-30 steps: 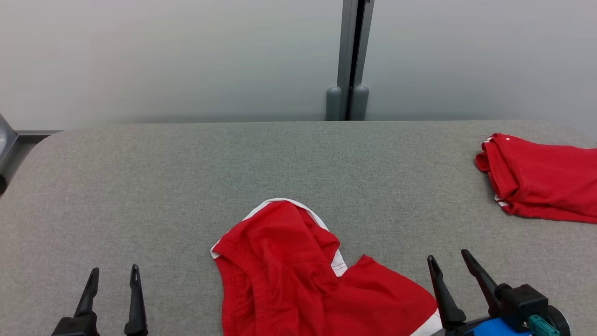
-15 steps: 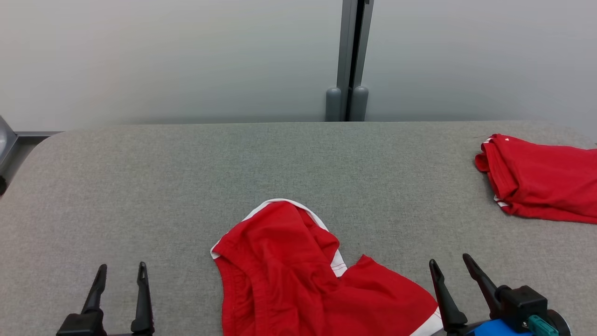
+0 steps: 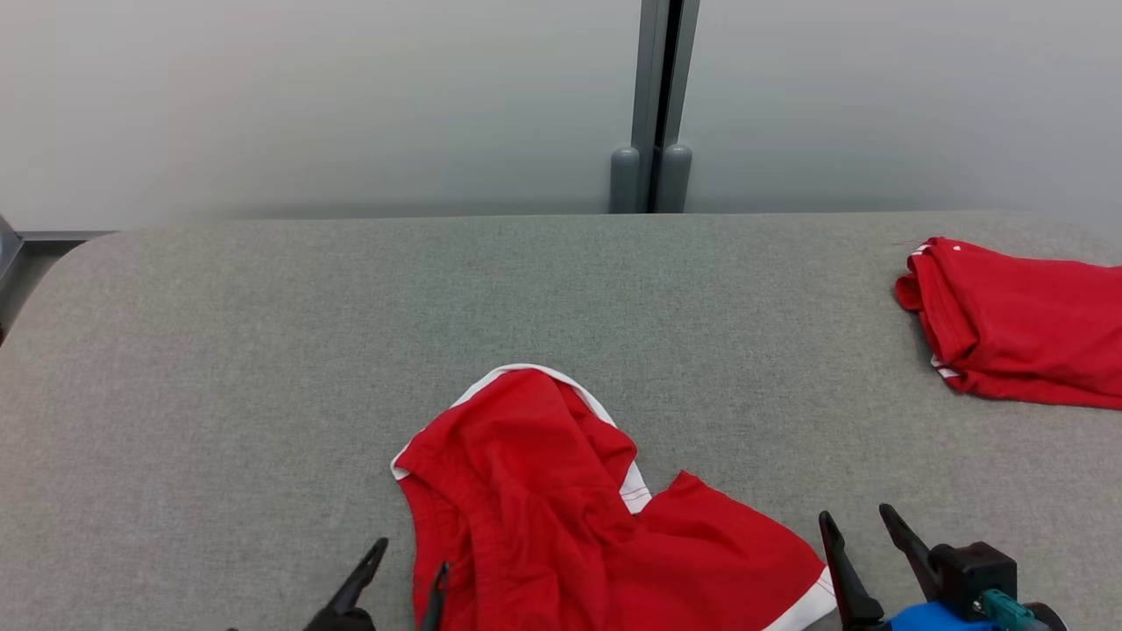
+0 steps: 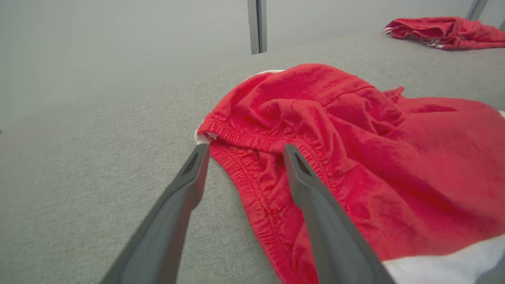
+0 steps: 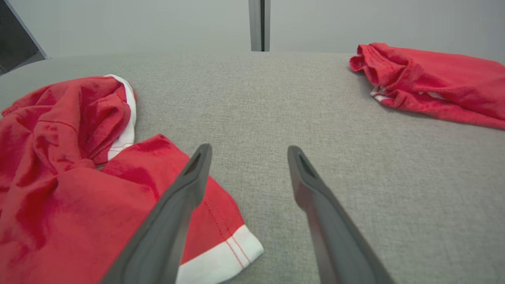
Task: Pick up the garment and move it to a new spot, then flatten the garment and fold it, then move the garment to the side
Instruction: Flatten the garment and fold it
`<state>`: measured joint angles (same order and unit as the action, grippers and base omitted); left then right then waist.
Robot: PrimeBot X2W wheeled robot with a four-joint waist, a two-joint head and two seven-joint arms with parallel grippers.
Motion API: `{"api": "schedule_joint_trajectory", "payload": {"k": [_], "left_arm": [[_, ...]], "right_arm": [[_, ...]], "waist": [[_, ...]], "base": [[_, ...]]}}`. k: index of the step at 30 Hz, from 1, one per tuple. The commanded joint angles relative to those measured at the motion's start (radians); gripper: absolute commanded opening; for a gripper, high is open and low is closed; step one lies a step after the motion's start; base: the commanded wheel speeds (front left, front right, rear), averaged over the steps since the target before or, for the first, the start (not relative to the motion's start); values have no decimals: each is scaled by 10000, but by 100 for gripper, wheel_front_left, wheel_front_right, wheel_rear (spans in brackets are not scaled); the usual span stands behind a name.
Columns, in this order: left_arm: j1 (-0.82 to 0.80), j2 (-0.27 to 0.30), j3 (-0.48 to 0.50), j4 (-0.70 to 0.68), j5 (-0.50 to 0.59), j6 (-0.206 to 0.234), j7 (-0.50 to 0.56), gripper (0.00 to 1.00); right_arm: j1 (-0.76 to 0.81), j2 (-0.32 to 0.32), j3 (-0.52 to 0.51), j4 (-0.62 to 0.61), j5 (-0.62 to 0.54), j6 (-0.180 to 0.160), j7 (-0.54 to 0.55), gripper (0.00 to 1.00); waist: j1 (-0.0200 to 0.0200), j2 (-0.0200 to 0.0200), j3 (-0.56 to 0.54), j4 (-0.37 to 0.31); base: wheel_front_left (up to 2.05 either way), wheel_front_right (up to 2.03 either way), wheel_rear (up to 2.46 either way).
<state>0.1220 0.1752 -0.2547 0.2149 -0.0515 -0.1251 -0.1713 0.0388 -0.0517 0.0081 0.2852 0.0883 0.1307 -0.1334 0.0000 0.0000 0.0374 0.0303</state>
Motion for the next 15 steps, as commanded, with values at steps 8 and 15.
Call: {"api": "schedule_joint_trajectory", "payload": {"k": [8,15], "left_arm": [[97,824,-2245,278,-527,-55,294,100],[187,1054,-2974,442,-969,-58,495,100]], "right_arm": [[-568,-126,76,1267,6,3,-264,100],[-803,-185,132,1980,103,3,-436,100]], "waist": [[0,0,213,-37],[0,0,261,-65]], "base": [[0,0,0],[0,0,0]]}}
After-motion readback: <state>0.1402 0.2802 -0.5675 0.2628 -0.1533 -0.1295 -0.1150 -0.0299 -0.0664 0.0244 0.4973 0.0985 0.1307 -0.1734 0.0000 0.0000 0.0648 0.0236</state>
